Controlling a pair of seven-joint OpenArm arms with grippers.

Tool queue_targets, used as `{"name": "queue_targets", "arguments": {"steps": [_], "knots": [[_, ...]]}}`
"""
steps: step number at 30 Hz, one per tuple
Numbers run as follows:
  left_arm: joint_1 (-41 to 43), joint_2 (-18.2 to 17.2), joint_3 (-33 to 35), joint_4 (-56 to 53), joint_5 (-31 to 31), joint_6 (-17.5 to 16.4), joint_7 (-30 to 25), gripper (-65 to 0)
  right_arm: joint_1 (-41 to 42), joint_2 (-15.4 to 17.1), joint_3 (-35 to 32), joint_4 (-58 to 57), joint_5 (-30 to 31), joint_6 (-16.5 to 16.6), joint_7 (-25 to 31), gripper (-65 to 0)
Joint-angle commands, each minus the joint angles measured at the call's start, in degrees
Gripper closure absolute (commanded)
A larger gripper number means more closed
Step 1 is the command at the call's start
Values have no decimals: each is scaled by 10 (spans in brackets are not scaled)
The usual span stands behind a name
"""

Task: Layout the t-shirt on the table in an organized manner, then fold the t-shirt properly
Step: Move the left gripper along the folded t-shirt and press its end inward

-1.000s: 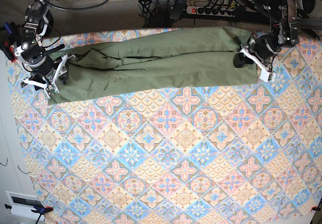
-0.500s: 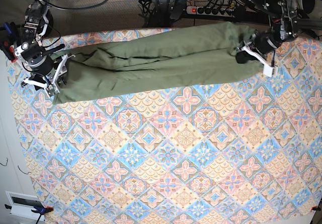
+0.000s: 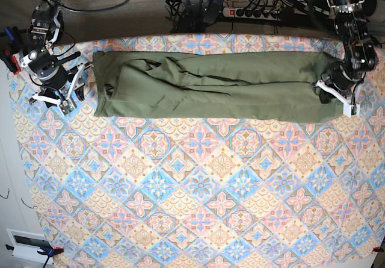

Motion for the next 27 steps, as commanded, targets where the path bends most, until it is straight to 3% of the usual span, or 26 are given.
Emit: {"name": "queue_targets", "arguments": {"steps": [1,5,10,15,22,27], "knots": [[-3,-8,-5,12,-4,-2,-8,0,5,10,4,11,7,-3,10,-246],[-1,27,-2,45,-1,-2,-1,0,5,10,4,11,7,-3,10,-246],[-3,96,-2,111,-1,-2,59,0,5,10,4,11,7,-3,11,-246],[-1,161,2,160,0,-2,69,0,5,10,4,11,7,-3,11,-246],[2,203,54,160,5,0,68,0,4,10,7,13,7,-3,11,-246],[-3,231,66,159,48,0,64,0,4,11,8,15,7,-3,11,-246]]}}
